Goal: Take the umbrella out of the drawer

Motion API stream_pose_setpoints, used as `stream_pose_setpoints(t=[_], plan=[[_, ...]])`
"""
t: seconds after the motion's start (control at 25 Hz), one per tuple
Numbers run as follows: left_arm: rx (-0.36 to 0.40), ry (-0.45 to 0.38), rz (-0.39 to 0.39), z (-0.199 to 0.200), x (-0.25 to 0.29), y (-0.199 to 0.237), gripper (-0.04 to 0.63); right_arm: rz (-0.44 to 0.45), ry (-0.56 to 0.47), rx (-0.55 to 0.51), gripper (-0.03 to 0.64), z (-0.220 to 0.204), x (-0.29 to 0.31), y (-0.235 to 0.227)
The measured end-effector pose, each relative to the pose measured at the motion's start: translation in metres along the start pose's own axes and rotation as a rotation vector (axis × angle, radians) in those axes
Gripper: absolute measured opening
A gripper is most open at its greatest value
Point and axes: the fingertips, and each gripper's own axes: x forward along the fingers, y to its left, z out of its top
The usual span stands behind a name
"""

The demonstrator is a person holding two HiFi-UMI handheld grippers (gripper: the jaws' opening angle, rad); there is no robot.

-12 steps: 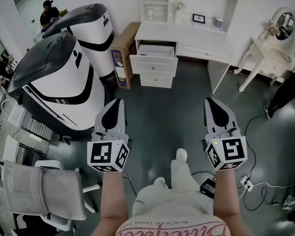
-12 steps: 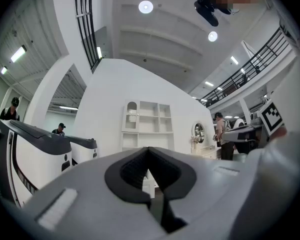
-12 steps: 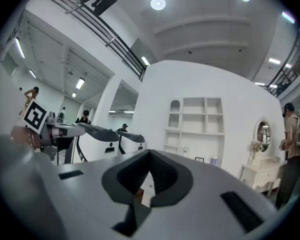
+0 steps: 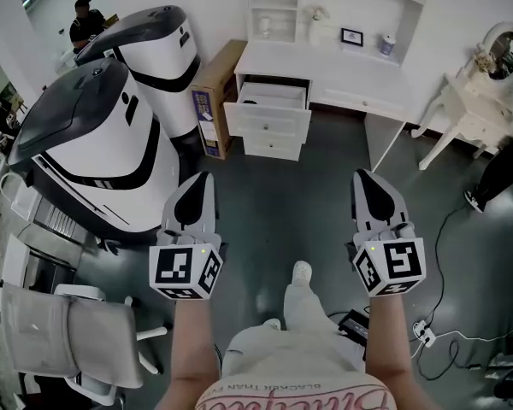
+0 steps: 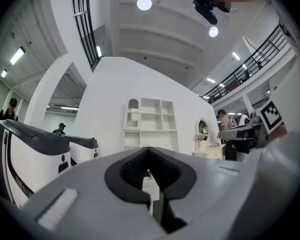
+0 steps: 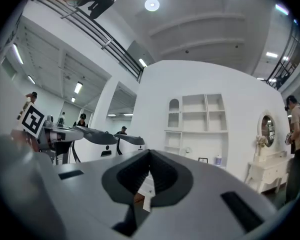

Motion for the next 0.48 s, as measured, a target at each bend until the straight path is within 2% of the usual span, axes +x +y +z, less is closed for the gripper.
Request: stream_pose_setpoints(t=[0.2,0.48], plan=[[-0.002,0.001,0.035,-0.005,0.052,0.005,0.008,0.043,0.008,-0.008,0.008,-0.013,0.046,-0.025],[0.013,0.007,0.063,-0.009,0.136,0.001,0.008,0.074,0.000,-0.003,0.008,-0.021,0.113,-0.086]])
